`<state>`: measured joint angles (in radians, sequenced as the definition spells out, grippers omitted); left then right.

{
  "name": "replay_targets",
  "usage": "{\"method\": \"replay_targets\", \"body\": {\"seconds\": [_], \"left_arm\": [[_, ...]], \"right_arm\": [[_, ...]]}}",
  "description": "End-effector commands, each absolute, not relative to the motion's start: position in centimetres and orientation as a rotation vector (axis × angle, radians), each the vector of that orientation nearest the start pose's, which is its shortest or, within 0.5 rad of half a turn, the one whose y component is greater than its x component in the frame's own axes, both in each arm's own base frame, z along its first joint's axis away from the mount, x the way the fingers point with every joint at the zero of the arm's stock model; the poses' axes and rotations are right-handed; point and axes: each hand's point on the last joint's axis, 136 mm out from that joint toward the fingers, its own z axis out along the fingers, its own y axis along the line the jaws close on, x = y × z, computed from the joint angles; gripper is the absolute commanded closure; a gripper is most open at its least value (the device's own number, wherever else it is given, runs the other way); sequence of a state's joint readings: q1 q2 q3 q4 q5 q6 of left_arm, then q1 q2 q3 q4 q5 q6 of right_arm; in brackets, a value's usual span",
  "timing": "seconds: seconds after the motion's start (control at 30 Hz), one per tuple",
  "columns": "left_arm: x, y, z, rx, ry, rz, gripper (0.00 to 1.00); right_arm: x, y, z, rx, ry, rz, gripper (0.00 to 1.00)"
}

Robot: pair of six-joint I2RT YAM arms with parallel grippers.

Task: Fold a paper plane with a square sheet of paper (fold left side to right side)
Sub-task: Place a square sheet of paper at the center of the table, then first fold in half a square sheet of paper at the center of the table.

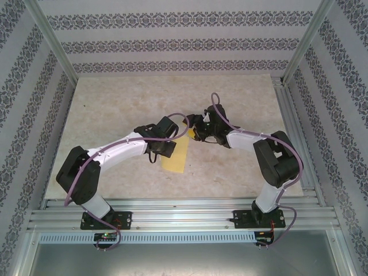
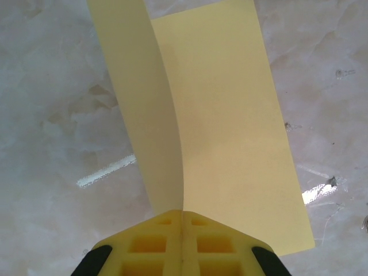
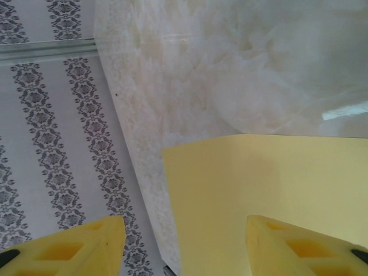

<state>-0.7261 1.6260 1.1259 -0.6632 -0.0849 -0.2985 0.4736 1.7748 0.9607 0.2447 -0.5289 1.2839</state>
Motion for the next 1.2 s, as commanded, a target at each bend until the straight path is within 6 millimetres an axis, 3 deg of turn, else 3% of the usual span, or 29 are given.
{"method": "replay_targets", "body": {"seconds": [0.0,0.3,0.5,1.17], "left_arm": [[29.3,-24.6,9.0,0.631,2.655,-0.148,1.0],[29.1,-24.9,9.1,0.642,2.645,-0.152,1.0],[29.2,-24.8,9.2,0.64,2.64,-0.144,1.0],[28.8,-25.1,8.5,0.664,2.653,-0.164,0.93]], "right_arm": [[38.8,31.3,13.1,0.594,2.407,1.526,0.43],[38.4,34.0,11.5,0.558,2.494,1.526,0.47],[38.0,33.9,10.2,0.566,2.526,1.487,0.48],[37.0,35.0,8.6,0.481,2.611,1.438,0.94]]}}
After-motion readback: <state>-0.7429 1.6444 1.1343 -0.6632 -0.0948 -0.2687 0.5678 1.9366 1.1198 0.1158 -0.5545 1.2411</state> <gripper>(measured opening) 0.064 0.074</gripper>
